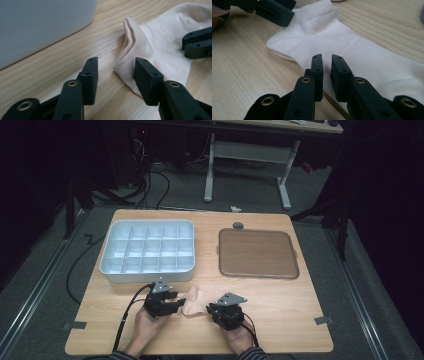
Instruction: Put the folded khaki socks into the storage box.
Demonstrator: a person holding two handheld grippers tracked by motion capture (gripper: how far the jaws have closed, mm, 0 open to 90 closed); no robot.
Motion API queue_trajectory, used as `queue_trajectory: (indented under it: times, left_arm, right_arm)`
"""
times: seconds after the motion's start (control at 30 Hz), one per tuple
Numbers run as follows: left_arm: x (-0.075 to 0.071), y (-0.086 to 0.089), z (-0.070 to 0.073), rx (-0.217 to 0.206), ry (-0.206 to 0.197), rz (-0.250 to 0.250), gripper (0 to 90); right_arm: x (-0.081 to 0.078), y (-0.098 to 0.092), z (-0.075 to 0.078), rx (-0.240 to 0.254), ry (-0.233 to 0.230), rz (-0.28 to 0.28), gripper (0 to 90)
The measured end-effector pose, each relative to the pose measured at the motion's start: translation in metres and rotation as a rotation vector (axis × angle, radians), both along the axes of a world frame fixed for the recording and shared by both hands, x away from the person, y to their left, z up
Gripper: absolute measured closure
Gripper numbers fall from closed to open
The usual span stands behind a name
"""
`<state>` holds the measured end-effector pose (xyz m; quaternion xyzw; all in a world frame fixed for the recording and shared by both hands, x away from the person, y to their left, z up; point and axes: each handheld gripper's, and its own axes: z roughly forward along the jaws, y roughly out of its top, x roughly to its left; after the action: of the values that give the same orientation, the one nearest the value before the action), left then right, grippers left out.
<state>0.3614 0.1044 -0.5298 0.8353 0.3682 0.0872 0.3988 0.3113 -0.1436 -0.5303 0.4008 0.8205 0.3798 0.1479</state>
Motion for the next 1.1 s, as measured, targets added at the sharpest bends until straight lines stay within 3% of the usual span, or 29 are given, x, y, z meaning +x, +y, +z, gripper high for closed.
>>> queue_trajectory:
  times: [0.1, 0.33, 0.5, 0.6, 0.8, 0.97, 1.1]
  left_arm:
    - [0.001, -0.002, 0.002, 0.028, -0.002, -0.01, 59.2]
    - [-0.001, -0.006, 0.001, 0.011, 0.002, -0.022, 72.3]
    - [0.003, -0.005, 0.0, -0.019, 0.047, -0.031, 81.0]
    - [0.004, -0.005, 0.0, -0.021, 0.052, -0.038, 83.7]
    - [0.007, 0.0, 0.0, -0.071, 0.095, -0.049, 85.8]
    - [0.008, 0.006, 0.005, -0.125, 0.103, -0.055, 86.1]
    - [0.007, 0.009, 0.009, -0.143, 0.1, -0.064, 86.1]
  right_arm:
    - [0.001, 0.0, 0.0, -0.002, 0.001, -0.001, 80.8]
    - [0.0, 0.003, 0.0, -0.036, -0.013, 0.008, 80.7]
    - [0.0, 0.003, 0.0, -0.037, -0.013, 0.012, 80.7]
    - [0.0, 0.003, 0.0, -0.038, -0.014, 0.013, 80.7]
    - [0.001, 0.003, 0.0, -0.038, -0.011, 0.013, 80.7]
    - [0.002, 0.003, 0.002, -0.042, 0.003, 0.012, 81.0]
    - [0.002, 0.004, 0.002, -0.052, 0.002, 0.012, 82.0]
